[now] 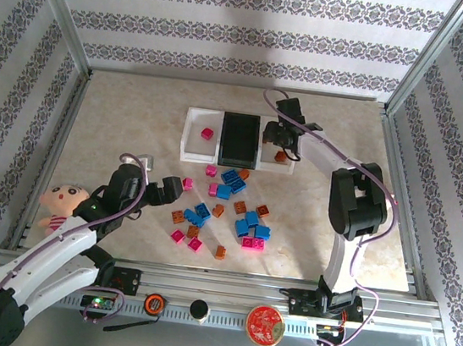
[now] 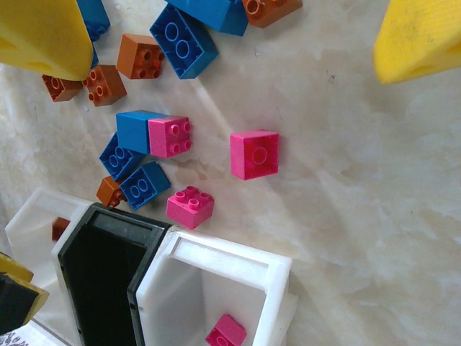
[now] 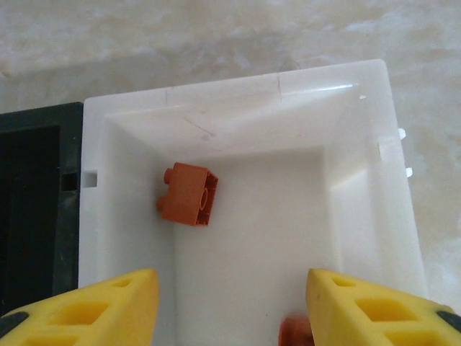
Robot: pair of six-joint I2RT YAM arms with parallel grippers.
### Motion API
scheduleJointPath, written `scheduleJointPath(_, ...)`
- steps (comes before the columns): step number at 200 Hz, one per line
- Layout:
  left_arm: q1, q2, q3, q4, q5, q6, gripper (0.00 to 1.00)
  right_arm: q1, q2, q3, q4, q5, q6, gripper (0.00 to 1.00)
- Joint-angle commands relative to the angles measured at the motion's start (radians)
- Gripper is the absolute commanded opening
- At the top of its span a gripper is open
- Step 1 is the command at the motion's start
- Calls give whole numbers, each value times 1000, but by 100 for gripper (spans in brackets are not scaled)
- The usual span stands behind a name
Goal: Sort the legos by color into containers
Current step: Place the lego in the container, then pick up the lego from the center of the table.
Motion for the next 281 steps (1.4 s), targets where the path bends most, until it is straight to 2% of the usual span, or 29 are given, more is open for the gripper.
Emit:
scheduleJointPath(1, 8, -12, -1, -53, -4, -9, 100, 6, -97, -35, 15, -9, 24, 57)
scheduleJointPath(40, 9, 9, -3, -39, -1, -3, 100, 84, -313, -268, 117, -13, 26, 57)
scheduleJointPath(66, 7, 80, 4, -16, 13, 15, 100, 158, -435, -428, 171, -19, 35, 57)
scheduleJointPath(88, 4, 189, 27, 37, 25, 61, 99, 207, -494, -530, 190, -15, 48, 57)
scheduleJointPath(106, -2, 309, 71, 66, 19, 106, 94, 224, -525, -585, 193, -17, 65, 57)
scheduleJointPath(155, -65, 605, 204, 145, -60, 191, 89, 231, -604, -678, 185, 2, 81, 57)
scheduleJointPath(197, -67, 765, 310, 122, -162, 209, 77, 231, -656, -730, 177, 8, 89, 58)
scheduleJointPath(236, -71, 829, 315, 194, -123, 209, 65, 229, -672, -736, 167, 25, 87, 58)
scheduleJointPath(281, -76, 851, 297, 222, -96, 193, 45, 228, -669, -728, 173, 15, 99, 58)
